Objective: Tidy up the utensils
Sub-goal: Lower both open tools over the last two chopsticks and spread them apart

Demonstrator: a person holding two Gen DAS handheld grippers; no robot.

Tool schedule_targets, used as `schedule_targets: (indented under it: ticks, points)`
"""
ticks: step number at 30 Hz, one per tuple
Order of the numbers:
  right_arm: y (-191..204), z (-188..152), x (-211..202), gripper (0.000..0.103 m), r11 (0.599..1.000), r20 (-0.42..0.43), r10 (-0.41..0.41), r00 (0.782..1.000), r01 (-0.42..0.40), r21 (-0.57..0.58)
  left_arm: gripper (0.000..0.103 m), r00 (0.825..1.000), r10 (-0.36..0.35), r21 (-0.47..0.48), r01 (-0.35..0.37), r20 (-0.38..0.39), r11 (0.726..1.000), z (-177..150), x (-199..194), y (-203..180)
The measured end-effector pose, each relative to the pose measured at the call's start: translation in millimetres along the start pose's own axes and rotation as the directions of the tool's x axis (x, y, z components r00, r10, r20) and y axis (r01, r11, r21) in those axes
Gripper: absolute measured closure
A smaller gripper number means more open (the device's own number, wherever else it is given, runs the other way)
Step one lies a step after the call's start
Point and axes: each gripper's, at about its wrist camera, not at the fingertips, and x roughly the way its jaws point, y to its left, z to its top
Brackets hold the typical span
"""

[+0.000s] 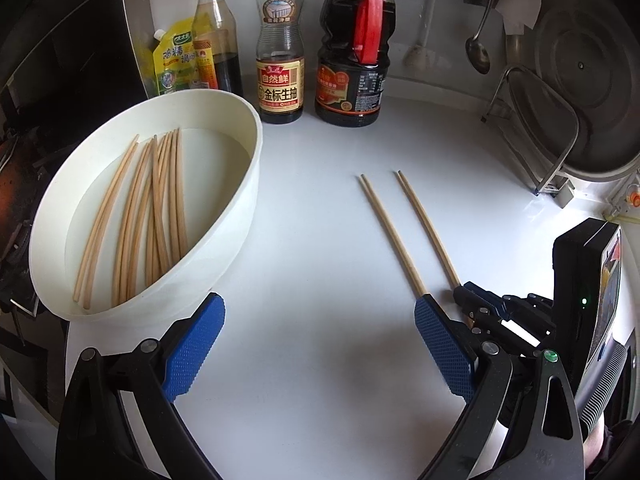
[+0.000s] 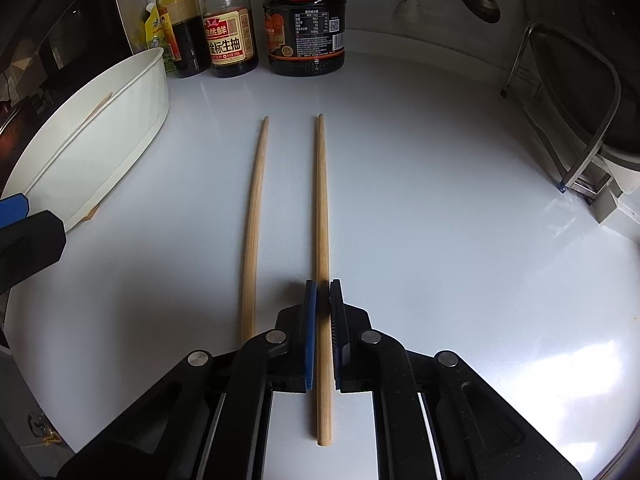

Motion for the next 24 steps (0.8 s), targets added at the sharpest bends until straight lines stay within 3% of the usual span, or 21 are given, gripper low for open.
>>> schedule_targets:
  ticks: [6,16,18,20,24]
  points:
    - [-25.9,-12.9,-6.8,0.096,1.0,0.002,-0.008,1.0,0.008,0.025,0.009,0.999,-0.03,-0.003,0.03,-0.016,1.0,2.2,15.1,-23.9]
    - [-63.0,-19.9,-8.9,0.096,0.999,0.008,-0.004,1.0,0.004,0.049,0.009,0.998,0.027,-0.027,-0.028,-0.048,0.999,6.2,52.0,-48.0]
    - [-67.7,-20.7,-11.1,0.092,0.998,0.02,0.014,1.0,-0.015,0.06,0.009,0.998,0.037,-0.034,-0.039,-0.058,0.999,5.2,57.9,-49.6]
    - [-69.8,-20.5,-12.7,0.08,0.998,0.03,0.013,0.999,-0.015,0.06,0.009,0.997,0.05,-0.035,-0.052,-0.067,0.998,4.2,62.0,-51.1]
    - [-72.9,-19.5,-9.5,0.079,0.998,0.033,0.008,0.999,-0.01,0.063,0.009,0.994,0.073,-0.033,-0.076,-0.075,0.997,4.5,67.9,-54.1]
